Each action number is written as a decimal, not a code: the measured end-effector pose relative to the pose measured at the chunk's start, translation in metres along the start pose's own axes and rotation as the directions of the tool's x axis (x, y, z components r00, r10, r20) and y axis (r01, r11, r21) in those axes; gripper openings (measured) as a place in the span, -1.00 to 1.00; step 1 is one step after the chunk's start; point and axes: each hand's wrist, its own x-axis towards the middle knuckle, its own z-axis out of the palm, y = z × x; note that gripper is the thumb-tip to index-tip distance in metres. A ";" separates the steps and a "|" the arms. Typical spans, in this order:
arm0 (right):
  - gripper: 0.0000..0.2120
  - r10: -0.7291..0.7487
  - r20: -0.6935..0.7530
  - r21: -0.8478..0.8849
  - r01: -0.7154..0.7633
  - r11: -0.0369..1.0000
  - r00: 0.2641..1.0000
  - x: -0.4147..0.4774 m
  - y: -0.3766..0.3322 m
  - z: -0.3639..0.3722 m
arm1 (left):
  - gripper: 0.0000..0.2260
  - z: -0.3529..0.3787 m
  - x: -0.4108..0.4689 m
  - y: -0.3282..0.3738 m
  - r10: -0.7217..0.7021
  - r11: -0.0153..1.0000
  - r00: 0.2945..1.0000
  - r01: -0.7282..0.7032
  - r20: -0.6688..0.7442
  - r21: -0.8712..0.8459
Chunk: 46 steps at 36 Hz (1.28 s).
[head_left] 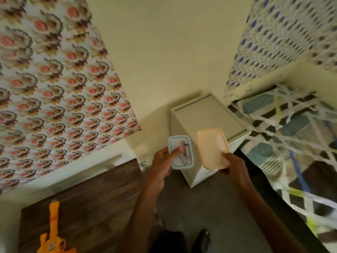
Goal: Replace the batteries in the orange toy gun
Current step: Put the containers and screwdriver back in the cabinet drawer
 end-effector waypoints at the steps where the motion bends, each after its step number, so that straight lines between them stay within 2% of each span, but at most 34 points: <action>1: -0.77 0.004 -0.006 0.008 -0.004 1.000 1.000 0.007 0.000 -0.007 | -0.77 0.010 0.006 0.001 -0.001 1.000 1.000 0.001 -0.001 0.007; 4: -0.83 0.004 0.003 0.020 -0.005 1.000 1.000 0.025 -0.002 -0.021 | -0.75 0.031 0.023 0.002 -0.012 1.000 1.000 0.012 -0.001 0.011; 11: -0.85 0.026 0.003 0.007 -0.026 1.000 1.000 0.084 -0.007 -0.029 | -0.83 0.065 0.081 -0.007 -0.035 0.999 0.999 0.035 -0.027 0.022; 18: -0.87 0.079 0.016 -0.018 -0.079 0.997 0.997 0.158 0.002 -0.025 | -0.73 0.093 0.154 -0.026 -0.038 0.998 0.999 0.040 -0.035 0.043; 23: -0.90 0.111 0.069 -0.092 -0.104 0.990 0.991 0.219 0.013 -0.028 | -0.71 0.114 0.206 -0.036 -0.033 0.998 0.997 0.037 -0.069 0.048; 29: -0.96 0.130 0.073 -0.194 -0.114 0.974 0.989 0.291 0.024 -0.038 | -0.69 0.138 0.257 -0.050 -0.138 0.989 0.980 0.145 -0.142 0.038; 34: -0.72 0.130 0.106 -0.262 -0.099 0.960 0.986 0.347 0.030 -0.053 | -0.81 0.164 0.294 -0.063 -0.141 0.986 0.962 0.158 -0.232 0.055; 38: -0.82 0.089 0.148 -0.390 -0.025 0.921 0.985 0.378 0.034 -0.064 | -0.80 0.185 0.313 -0.073 -0.152 0.962 0.934 0.214 -0.322 0.168; 46: -0.65 0.068 0.190 -0.504 0.038 0.863 0.979 0.426 0.040 -0.092 | -0.73 0.246 0.319 -0.084 -0.112 0.947 0.911 0.219 -0.398 0.233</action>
